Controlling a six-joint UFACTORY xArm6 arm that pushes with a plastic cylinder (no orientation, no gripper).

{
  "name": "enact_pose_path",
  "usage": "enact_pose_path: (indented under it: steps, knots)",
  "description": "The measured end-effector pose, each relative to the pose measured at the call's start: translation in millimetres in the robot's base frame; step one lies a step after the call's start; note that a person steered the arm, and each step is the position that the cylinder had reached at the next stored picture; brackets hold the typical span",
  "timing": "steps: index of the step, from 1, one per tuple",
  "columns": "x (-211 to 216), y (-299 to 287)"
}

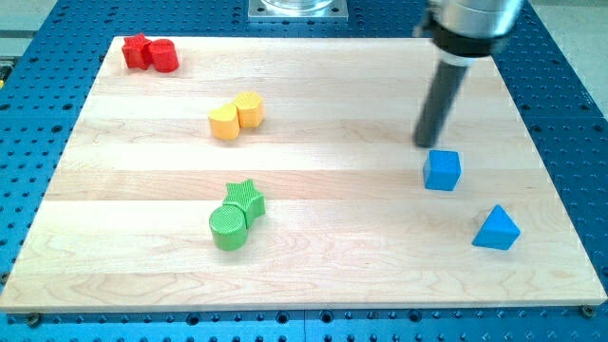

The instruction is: Push the blue blocks to the bottom right of the board

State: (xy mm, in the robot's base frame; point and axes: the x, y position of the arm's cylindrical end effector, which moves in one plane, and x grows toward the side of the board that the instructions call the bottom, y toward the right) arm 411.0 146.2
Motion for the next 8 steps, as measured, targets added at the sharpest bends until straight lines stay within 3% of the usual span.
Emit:
enact_pose_path:
  steps: [1,3,5,8]
  knots:
    - [39.9,32.4]
    - [49.4,-7.8]
    - [59.5,37.2]
    - [78.4,14.4]
